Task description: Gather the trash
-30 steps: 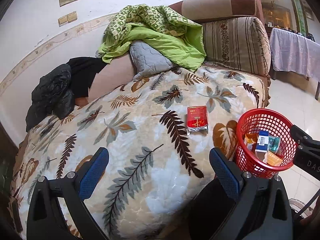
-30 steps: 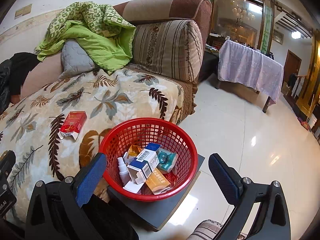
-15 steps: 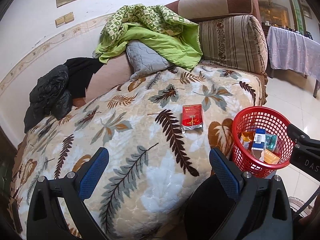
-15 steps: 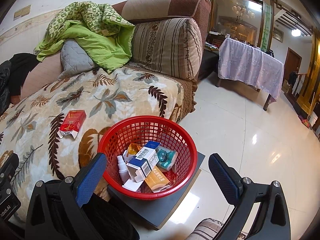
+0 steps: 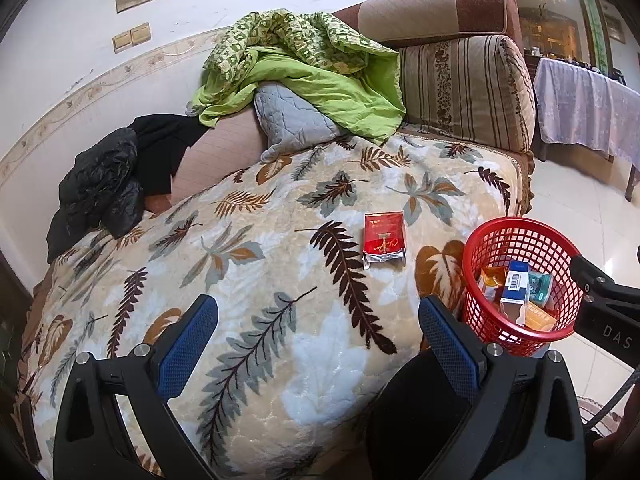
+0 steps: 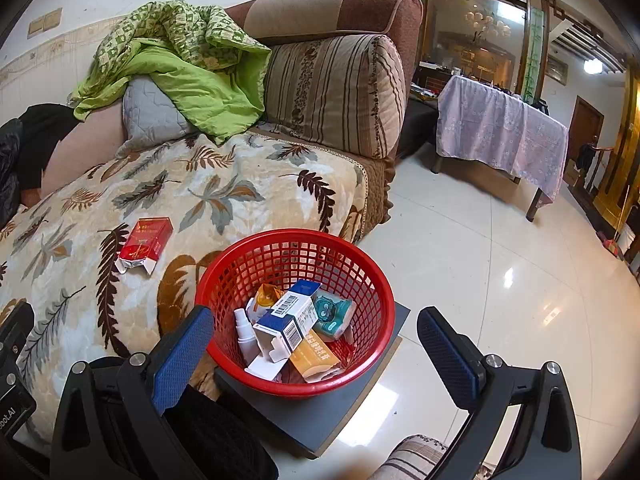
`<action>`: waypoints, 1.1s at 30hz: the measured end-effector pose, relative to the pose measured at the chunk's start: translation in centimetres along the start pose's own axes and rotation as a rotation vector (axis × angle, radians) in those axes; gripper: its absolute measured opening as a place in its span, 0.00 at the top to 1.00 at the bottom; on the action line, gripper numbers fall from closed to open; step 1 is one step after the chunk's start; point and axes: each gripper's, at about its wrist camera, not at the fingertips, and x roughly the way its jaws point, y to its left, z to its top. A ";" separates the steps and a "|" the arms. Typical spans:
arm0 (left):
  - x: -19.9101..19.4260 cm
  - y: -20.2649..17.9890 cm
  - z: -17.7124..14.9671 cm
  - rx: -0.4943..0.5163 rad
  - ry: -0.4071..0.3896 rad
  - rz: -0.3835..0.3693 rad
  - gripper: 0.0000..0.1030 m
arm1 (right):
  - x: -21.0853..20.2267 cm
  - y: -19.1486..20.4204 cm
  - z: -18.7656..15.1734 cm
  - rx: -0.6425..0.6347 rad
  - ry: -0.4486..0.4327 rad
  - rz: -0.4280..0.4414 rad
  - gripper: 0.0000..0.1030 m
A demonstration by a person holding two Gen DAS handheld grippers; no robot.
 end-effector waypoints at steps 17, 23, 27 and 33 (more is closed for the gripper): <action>-0.1 -0.1 0.0 -0.003 -0.001 -0.001 0.03 | 0.2 -0.1 -0.2 0.000 0.003 0.002 0.00; -0.1 -0.1 0.0 -0.005 -0.001 0.001 0.03 | 0.2 -0.1 -0.2 0.000 0.004 0.002 0.00; -0.1 -0.1 0.0 -0.006 -0.002 0.000 0.03 | 0.2 -0.1 -0.3 -0.001 0.004 0.002 0.00; -0.1 -0.1 0.0 -0.005 -0.001 0.000 0.03 | 0.2 -0.1 -0.2 -0.001 0.005 0.002 0.00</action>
